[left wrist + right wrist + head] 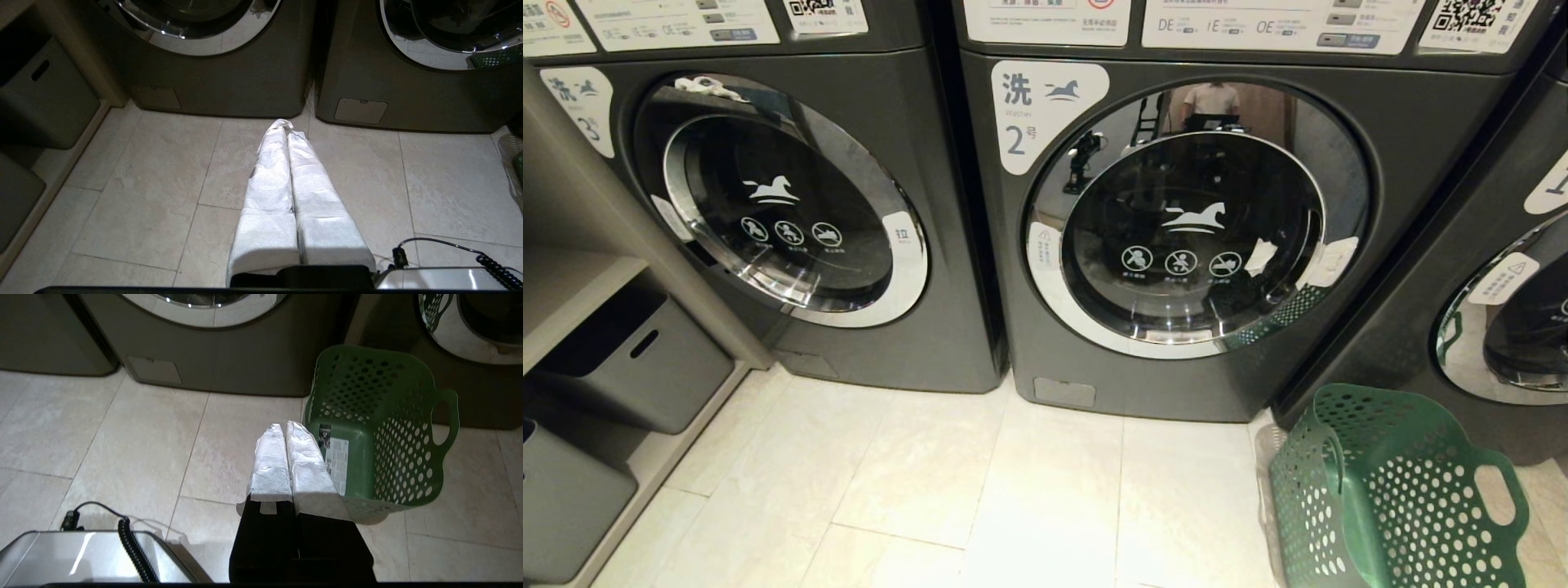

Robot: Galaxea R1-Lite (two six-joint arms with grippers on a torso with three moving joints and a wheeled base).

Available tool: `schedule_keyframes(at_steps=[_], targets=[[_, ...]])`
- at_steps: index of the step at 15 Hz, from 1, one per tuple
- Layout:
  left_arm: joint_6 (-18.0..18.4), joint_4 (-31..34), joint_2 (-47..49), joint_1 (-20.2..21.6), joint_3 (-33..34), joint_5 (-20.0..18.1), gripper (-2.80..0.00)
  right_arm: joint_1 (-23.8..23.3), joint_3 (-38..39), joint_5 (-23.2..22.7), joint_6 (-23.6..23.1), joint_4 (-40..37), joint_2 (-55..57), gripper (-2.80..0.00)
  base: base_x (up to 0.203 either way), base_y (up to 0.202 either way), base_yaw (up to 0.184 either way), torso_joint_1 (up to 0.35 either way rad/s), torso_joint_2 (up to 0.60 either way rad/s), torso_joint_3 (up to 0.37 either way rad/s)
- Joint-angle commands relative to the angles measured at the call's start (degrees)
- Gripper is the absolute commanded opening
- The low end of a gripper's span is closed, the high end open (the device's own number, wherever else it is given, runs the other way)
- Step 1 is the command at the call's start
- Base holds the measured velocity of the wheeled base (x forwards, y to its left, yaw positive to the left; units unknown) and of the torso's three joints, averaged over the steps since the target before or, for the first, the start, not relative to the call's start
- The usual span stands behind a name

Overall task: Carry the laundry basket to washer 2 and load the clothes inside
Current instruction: Press the washing machine switch

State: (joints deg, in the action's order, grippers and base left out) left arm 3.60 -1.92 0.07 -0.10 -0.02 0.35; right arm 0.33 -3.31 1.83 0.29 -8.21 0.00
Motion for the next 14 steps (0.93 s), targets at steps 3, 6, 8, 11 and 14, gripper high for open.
schedule_keyframes(at_steps=[3, 6, 8, 11, 14], targets=[[-2.7, 2.1, 0.0, 0.0, 0.0, -0.3, -2.8, 0.0, 3.4, -1.4, -1.3, 9.2, 0.1, -2.8, 0.0, 0.0, 0.0, 0.0, 0.0, 0.0], [-3.3, 2.0, 0.0, 0.0, 0.0, -0.3, -2.8, 0.0, 3.0, -1.1, -0.8, 7.2, 0.1, -2.8, 0.0, 0.0, 0.0, 0.0, 0.0, 0.0], [-3.3, 2.0, 0.0, 0.0, 0.0, -0.3, -2.8, 0.0, 3.0, -1.1, -0.3, 7.4, 0.1, -2.8, 0.0, 0.0, 0.0, 0.0, 0.0, 0.0], [-3.3, 2.0, -0.1, 0.0, 0.0, -0.3, -2.8, 0.0, 3.3, -1.0, 0.4, 8.3, 0.1, -2.8, 0.0, 0.0, 0.0, 0.0, 0.0, 0.0], [-3.3, 2.0, 0.0, 0.0, 0.0, -0.3, -2.8, 0.0, 3.3, -0.9, 2.0, 8.4, 0.1, -2.8, 0.0, 0.0, 0.0, 0.0, 0.0, 0.0]])
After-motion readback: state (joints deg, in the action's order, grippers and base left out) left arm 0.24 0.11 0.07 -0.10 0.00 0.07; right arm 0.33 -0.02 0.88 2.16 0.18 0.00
